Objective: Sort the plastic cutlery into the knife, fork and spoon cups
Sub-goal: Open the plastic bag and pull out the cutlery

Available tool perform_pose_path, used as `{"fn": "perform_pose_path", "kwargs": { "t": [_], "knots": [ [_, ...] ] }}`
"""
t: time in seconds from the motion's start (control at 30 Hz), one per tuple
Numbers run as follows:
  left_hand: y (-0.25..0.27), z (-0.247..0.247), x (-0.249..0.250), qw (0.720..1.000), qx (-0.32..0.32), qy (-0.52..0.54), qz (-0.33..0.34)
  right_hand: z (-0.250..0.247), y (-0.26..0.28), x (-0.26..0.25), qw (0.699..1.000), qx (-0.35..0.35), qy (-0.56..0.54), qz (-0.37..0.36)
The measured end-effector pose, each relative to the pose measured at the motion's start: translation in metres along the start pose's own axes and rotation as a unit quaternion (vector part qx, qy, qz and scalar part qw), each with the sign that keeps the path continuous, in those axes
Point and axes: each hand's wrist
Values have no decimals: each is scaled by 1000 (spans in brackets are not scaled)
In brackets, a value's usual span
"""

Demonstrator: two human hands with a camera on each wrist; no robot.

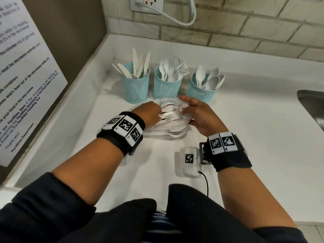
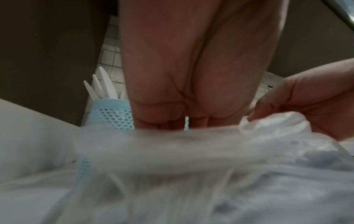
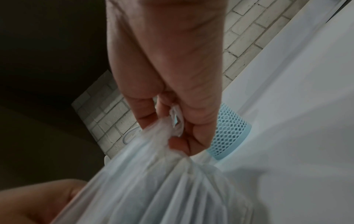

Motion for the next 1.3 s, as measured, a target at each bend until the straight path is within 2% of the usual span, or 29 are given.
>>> {"fn": "perform_pose_path", "kwargs": {
  "t": [0.3,0.6,0.8,0.93,1.2,1.3],
  "knots": [
    [8,7,3,999,31,-20,14,-1,-1,1,1000,-2,-2,-11],
    [1,17,5,998,41,7,-42,-2,4,1,1000,-6,7,-15],
    [5,15,7,997,65,-32,-15,-1,7,0,1000,-9,3,-12],
    [9,13,9,997,57,-53,4,-1,6,-1,1000,-7,3,-8],
    [10,11,1,1000,16,26,-2,-2,9,-3,1000,-2,2,-2],
    [11,10,-2,998,21,65,-13,-2,9,-4,1000,4,2,1]
  ]
}}
Point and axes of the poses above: each hand's wrist, its own y-axis away from the middle knuckle, its own z-axis out of the palm, x = y × z, and after that the axes turned 13 degrees about y, right-handed
